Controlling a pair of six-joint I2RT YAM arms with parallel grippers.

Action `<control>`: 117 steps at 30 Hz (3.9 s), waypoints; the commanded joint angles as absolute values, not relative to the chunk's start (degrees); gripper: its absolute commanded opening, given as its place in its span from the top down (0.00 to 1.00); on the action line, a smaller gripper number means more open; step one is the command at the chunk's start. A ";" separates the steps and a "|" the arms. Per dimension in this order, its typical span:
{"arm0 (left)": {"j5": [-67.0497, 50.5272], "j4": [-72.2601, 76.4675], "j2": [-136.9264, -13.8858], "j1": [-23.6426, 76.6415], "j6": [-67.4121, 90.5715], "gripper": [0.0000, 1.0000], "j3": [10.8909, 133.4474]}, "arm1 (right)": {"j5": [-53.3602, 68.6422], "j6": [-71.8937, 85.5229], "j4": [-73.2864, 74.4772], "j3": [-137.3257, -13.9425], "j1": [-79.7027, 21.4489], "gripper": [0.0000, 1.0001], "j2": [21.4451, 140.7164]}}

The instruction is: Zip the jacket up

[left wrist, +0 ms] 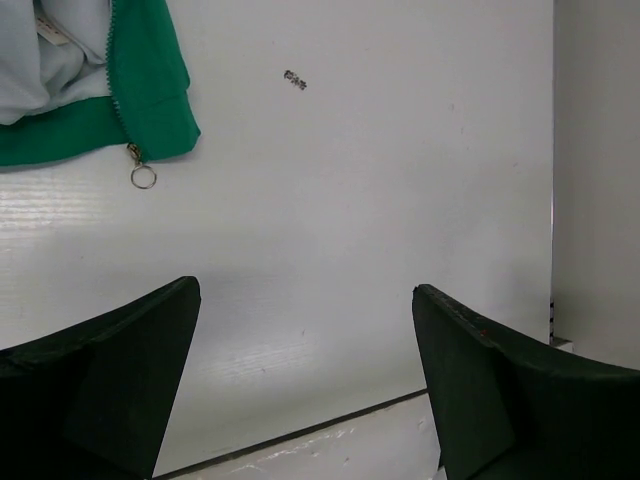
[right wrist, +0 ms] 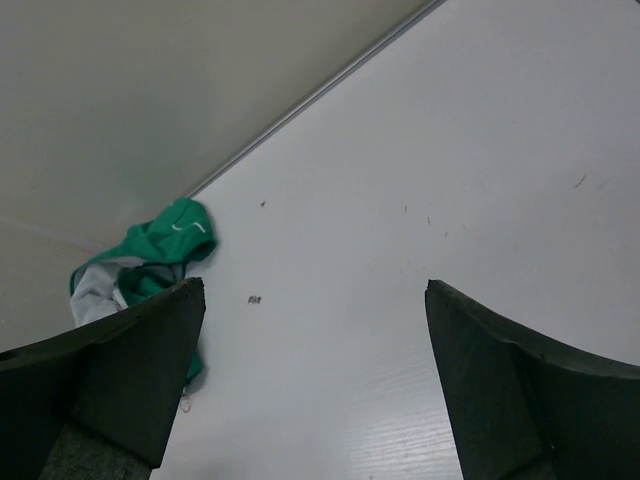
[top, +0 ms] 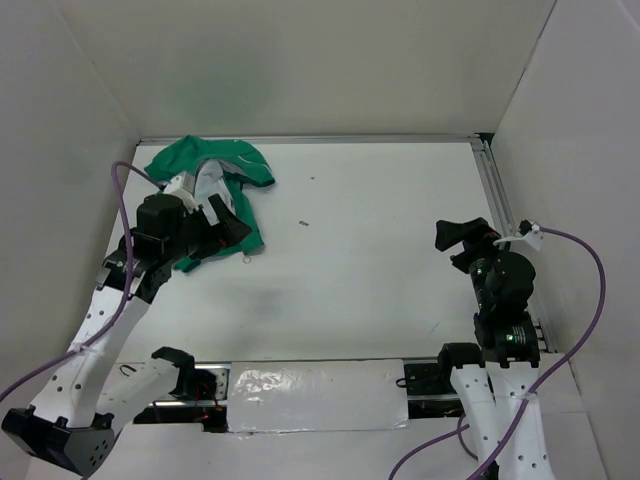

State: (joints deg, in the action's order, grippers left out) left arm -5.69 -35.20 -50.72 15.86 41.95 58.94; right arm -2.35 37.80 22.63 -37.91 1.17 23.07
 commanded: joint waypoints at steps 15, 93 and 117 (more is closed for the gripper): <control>-1.14 -33.67 -67.30 8.28 39.73 0.01 70.30 | 1.59 34.19 23.47 -41.40 1.58 0.00 26.19; -25.49 -26.19 -116.45 16.08 30.76 1.00 89.56 | -21.28 18.91 19.43 -49.91 -18.99 0.00 82.77; -14.51 -18.98 -87.80 15.82 26.19 1.00 79.10 | -9.09 17.49 23.46 -50.19 -12.92 0.00 65.38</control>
